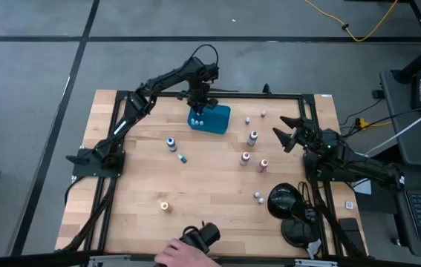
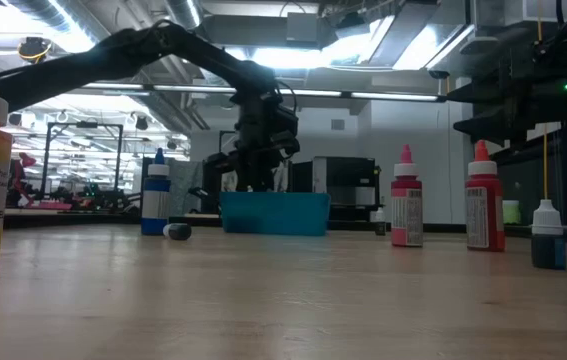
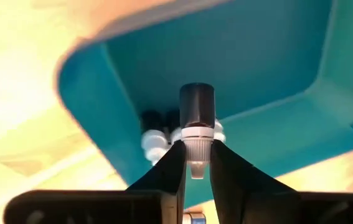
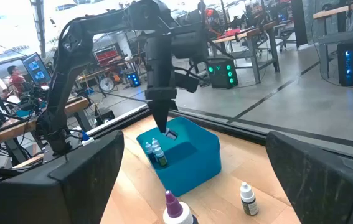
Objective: Pick & Place food coloring
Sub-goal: Put the small black food coloring bottle into the blue bin
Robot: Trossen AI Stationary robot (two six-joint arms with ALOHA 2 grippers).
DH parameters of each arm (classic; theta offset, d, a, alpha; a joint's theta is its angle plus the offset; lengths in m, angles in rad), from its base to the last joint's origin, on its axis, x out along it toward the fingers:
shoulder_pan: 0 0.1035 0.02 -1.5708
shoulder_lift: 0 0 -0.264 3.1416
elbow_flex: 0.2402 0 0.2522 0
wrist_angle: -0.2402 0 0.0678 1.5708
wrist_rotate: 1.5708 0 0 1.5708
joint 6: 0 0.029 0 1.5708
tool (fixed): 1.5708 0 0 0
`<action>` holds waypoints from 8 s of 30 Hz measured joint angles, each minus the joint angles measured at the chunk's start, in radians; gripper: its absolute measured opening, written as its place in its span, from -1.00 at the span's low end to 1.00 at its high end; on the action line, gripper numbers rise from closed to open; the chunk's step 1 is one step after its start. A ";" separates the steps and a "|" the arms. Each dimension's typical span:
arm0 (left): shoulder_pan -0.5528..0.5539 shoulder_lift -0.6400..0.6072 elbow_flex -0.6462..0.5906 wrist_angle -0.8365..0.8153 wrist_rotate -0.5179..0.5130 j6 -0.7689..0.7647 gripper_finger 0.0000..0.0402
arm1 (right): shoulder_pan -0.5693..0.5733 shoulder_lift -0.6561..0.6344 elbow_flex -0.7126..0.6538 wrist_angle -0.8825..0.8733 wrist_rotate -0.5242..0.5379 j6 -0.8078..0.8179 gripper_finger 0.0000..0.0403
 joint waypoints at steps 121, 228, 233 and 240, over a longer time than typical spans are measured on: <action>-0.967 -0.617 -0.051 0.050 -0.138 -0.220 -0.79 | 0.174 0.632 0.810 0.364 -0.605 0.138 0.95; -0.923 -0.996 -0.031 0.259 -0.678 -0.066 0.04 | 0.621 1.630 1.455 0.112 0.040 0.082 -0.71; -0.923 -0.999 -0.031 0.287 -0.631 0.059 0.19 | 0.621 1.626 1.464 0.176 0.089 0.048 -0.71; -0.901 -0.982 -0.031 0.284 -0.472 0.182 0.18 | 0.621 1.625 1.590 0.036 0.160 -0.026 -0.71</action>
